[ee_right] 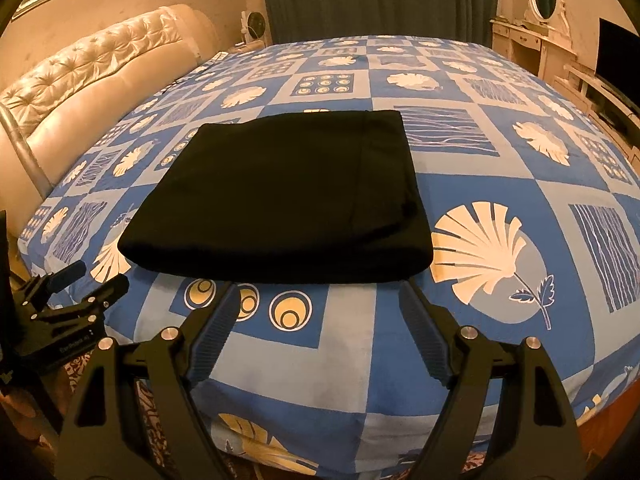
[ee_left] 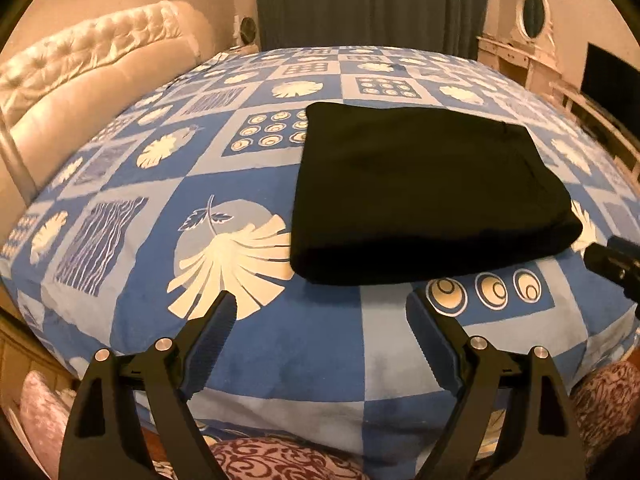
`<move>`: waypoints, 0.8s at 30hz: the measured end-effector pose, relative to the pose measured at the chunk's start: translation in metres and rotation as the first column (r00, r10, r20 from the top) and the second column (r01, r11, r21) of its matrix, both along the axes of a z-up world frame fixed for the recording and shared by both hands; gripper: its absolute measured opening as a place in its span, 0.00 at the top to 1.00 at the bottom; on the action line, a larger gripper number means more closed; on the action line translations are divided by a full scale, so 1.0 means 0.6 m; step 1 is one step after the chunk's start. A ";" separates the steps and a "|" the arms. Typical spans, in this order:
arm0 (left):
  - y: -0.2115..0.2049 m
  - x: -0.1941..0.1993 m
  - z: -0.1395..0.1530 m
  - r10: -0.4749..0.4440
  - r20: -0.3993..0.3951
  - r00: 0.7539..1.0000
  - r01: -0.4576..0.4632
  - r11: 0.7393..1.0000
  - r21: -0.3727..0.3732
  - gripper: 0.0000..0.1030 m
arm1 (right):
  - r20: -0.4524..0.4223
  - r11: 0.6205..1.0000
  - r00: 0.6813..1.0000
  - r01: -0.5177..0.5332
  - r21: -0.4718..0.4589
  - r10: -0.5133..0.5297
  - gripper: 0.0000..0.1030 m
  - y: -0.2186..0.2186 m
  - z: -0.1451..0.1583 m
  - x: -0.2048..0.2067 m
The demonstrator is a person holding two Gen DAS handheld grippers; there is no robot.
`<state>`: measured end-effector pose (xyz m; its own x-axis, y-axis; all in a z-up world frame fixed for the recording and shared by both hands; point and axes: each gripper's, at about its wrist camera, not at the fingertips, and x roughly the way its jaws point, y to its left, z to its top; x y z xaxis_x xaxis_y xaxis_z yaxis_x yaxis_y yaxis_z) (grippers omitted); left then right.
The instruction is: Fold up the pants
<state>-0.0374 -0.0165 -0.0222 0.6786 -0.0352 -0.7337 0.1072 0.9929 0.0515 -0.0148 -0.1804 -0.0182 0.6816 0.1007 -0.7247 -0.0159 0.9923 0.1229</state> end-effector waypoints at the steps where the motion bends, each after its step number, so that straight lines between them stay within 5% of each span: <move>1: -0.004 -0.001 0.000 -0.009 0.002 1.000 0.008 1.000 0.007 0.17 | -0.001 1.000 1.000 0.001 0.002 -0.001 0.21 -0.001 -0.001 0.000; 24: -0.007 0.000 -0.008 -0.037 -0.041 0.998 0.035 0.998 -0.052 0.17 | -0.012 1.000 1.000 0.009 0.013 -0.009 0.21 -0.011 -0.007 -0.002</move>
<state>-0.0374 -0.0207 -0.0272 0.6451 -0.0974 -0.7579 0.1442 0.9895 -0.0045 -0.0163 -0.1869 -0.0223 0.6735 0.1044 -0.7318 -0.0057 0.9907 0.1360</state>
